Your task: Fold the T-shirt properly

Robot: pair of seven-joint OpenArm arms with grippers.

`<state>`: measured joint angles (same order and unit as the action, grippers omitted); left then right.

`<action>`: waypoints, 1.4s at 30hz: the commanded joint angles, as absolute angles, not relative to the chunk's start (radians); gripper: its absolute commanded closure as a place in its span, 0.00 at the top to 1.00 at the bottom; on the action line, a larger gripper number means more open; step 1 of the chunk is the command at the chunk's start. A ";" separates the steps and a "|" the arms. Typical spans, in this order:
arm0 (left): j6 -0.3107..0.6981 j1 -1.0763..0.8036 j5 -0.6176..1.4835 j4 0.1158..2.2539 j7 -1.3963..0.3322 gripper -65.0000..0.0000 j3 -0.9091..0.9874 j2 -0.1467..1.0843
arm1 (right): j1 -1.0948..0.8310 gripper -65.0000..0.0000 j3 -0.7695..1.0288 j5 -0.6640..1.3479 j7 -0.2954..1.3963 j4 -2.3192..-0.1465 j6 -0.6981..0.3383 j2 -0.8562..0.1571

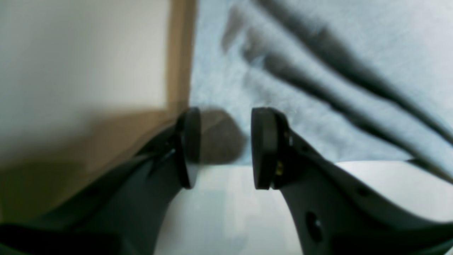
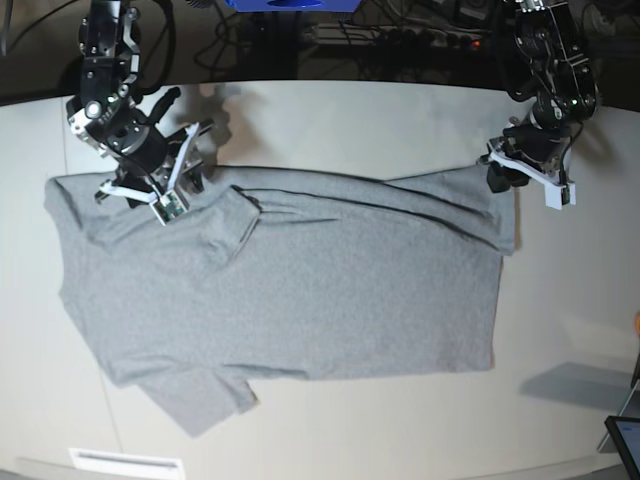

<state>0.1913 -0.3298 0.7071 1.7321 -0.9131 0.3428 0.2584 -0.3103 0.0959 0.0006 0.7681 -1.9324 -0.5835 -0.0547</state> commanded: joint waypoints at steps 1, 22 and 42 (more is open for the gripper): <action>0.202 -0.325 0.714 1.730 -0.894 0.35 0.340 0.292 | -0.306 0.40 0.097 0.013 0.748 -1.949 -0.584 -0.059; 0.259 -0.369 0.717 1.756 -0.894 0.35 0.361 0.512 | -0.321 0.40 0.099 0.013 0.745 -1.949 -0.584 -0.059; 0.259 -0.271 0.716 1.741 -0.901 0.00 0.282 0.289 | -0.323 0.40 0.093 0.013 0.748 -1.948 -0.584 -0.059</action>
